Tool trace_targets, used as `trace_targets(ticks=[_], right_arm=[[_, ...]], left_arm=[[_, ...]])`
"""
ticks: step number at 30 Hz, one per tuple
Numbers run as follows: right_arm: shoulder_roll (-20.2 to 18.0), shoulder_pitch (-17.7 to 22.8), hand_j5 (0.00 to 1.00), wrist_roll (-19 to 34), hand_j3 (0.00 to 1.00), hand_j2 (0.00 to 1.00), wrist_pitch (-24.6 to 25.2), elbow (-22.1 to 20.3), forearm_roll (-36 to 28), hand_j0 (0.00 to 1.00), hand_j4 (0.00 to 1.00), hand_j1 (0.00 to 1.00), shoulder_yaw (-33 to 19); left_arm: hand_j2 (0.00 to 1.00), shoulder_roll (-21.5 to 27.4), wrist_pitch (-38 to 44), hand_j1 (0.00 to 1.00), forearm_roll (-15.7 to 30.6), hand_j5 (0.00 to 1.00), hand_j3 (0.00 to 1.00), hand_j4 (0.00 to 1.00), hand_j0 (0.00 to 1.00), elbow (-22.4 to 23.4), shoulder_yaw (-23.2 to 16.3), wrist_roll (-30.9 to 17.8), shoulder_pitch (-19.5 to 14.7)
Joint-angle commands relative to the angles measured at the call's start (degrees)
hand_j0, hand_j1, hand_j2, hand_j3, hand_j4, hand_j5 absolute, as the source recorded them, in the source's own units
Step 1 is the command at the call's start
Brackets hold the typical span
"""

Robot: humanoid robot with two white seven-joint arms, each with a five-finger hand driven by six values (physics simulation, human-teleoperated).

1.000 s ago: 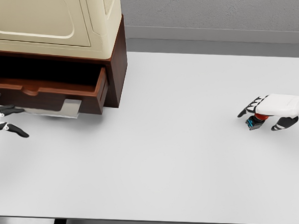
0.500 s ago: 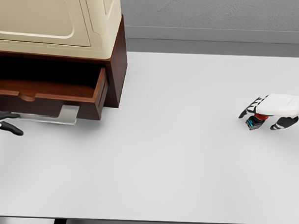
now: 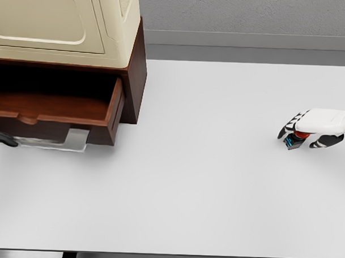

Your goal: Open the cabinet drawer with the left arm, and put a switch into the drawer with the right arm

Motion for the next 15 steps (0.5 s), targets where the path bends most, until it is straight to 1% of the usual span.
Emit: trace_targets(ticks=[1,2,4,5,7,11,13,14,15], right_arm=[[-0.07,0.0,0.76,-0.01,0.76,0.76,0.13,0.06,-0.12,0.76,0.76,0.76,0.04],[-0.07,0.0,0.73,-0.01,0.73,0.73,0.13,0.06,-0.12,0.73,0.73,0.73,0.04],[-0.07,0.0,0.71,-0.01,0.71,0.71,0.13,-0.02,-0.21,0.71,0.71,0.71,0.04],[-0.07,0.0,0.71,-0.01,0.71,0.71,0.13,0.06,-0.21,0.71,0.71,0.71,0.04],[-0.07,0.0,0.71,-0.01,0.71,0.71,0.13,-0.02,-0.21,0.71,0.71,0.71,0.04],[-0.07,0.0,0.67,-0.01,0.67,0.67,0.13,-0.02,-0.21,0.67,0.67,0.67,0.04],[-0.07,0.0,0.67,-0.01,0.67,0.67,0.13,-0.02,-0.21,0.67,0.67,0.67,0.04],[-0.07,0.0,0.67,-0.01,0.67,0.67,0.13,-0.02,-0.21,0.67,0.67,0.67,0.04],[-0.07,0.09,0.67,-0.01,0.67,0.67,0.13,-0.02,-0.21,0.67,0.67,0.67,0.04]], left_arm=[[0.93,0.82,0.33,0.93,-4.58,0.93,0.93,0.93,0.93,0.83,0.74,0.64,0.02],[0.93,0.82,0.33,0.93,-3.52,0.93,0.93,0.93,0.93,0.92,0.92,0.64,0.02],[0.94,0.82,0.33,0.94,-2.55,0.94,0.94,0.94,0.94,0.92,1.45,0.64,-0.07],[0.94,0.82,0.33,0.94,-2.47,0.94,0.94,0.94,0.94,0.92,1.45,0.64,-0.07],[0.95,0.82,0.33,0.95,-0.89,0.95,0.95,0.95,0.95,0.92,1.45,0.64,-0.25],[0.95,0.82,0.33,0.95,5.53,0.95,0.95,0.95,0.95,1.09,1.45,0.64,-1.04],[0.96,0.82,0.33,0.96,7.73,0.96,0.96,0.96,0.96,2.67,1.45,0.64,-1.04],[0.96,0.82,0.33,0.96,9.31,0.96,0.96,0.96,0.96,3.46,1.71,0.64,-1.39],[0.97,0.82,0.33,0.97,9.84,0.97,0.97,0.97,0.97,4.08,1.97,0.64,-2.09]])
